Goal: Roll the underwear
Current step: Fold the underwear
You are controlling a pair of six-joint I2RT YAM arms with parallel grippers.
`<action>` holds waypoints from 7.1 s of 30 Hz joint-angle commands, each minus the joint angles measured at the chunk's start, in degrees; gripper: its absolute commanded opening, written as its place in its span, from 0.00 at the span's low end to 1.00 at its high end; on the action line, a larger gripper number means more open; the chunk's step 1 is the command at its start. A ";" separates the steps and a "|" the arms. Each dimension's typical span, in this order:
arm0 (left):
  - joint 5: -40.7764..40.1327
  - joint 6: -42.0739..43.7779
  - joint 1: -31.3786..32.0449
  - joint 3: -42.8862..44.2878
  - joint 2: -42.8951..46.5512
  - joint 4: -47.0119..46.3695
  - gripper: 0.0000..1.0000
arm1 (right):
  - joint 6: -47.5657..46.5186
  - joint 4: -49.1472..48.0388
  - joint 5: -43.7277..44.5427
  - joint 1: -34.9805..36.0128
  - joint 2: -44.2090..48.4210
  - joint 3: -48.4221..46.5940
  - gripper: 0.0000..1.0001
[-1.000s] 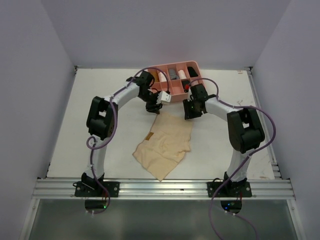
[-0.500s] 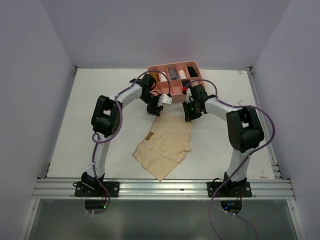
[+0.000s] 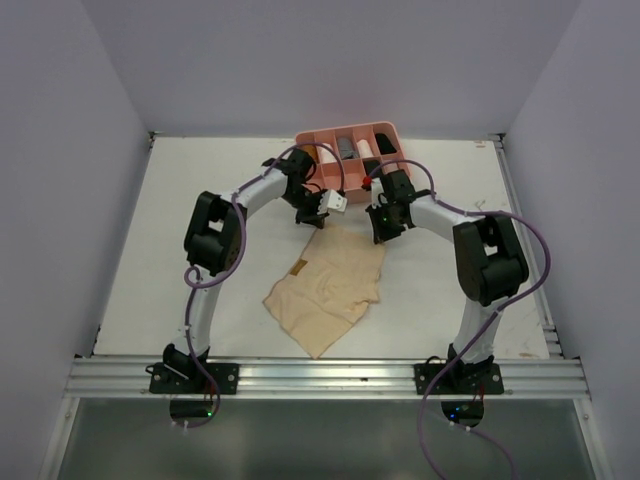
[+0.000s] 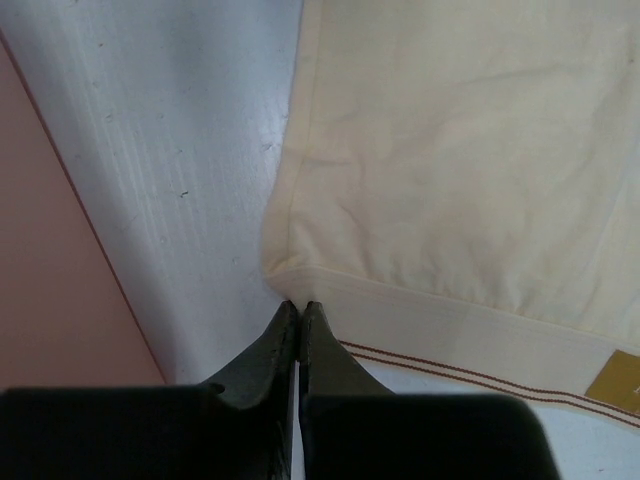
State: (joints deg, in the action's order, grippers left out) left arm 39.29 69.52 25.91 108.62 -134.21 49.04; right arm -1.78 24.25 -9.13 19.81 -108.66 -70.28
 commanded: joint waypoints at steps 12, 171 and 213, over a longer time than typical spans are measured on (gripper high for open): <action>-2.38 -10.81 -0.95 -10.26 16.08 -22.65 0.00 | -2.96 5.27 0.79 -0.21 10.57 -9.52 0.00; -32.52 -80.33 28.32 -44.37 45.79 -24.61 0.00 | 73.24 -33.23 1.57 23.25 23.75 41.36 0.00; -32.61 -84.19 24.80 -45.34 51.07 -26.80 0.00 | 93.45 -69.06 11.32 31.69 13.50 50.06 0.00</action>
State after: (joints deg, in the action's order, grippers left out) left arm 5.78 -12.97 51.13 61.93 -84.31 24.43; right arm 90.17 -39.11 -0.89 51.33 -90.87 -21.61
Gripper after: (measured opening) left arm 0.009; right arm 0.008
